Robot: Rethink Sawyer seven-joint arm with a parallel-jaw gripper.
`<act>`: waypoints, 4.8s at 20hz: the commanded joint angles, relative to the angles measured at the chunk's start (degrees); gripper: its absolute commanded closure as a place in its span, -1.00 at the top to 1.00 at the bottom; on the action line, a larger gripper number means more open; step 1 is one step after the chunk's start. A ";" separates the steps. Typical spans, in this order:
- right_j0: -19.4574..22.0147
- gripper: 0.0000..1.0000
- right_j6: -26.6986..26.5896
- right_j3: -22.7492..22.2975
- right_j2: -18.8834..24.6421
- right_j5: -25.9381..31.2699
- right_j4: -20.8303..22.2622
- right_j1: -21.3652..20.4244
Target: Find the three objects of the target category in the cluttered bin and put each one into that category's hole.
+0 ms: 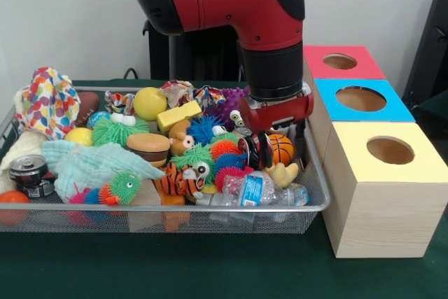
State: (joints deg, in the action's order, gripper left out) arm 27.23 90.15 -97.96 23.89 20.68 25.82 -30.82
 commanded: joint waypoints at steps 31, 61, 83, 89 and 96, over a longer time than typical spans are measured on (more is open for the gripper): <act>2.81 1.00 2.39 0.97 0.15 -6.26 4.13 7.19; 6.46 1.00 3.15 -1.28 6.48 -7.77 2.90 9.77; 8.75 1.00 3.68 -2.09 8.67 -10.06 4.01 12.70; 8.83 1.00 3.48 -1.80 8.68 -10.26 4.13 12.88; 6.76 1.00 3.11 0.08 5.27 -11.25 6.45 12.39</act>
State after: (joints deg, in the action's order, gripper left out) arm 35.08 90.14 -100.54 30.75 15.00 27.71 -24.01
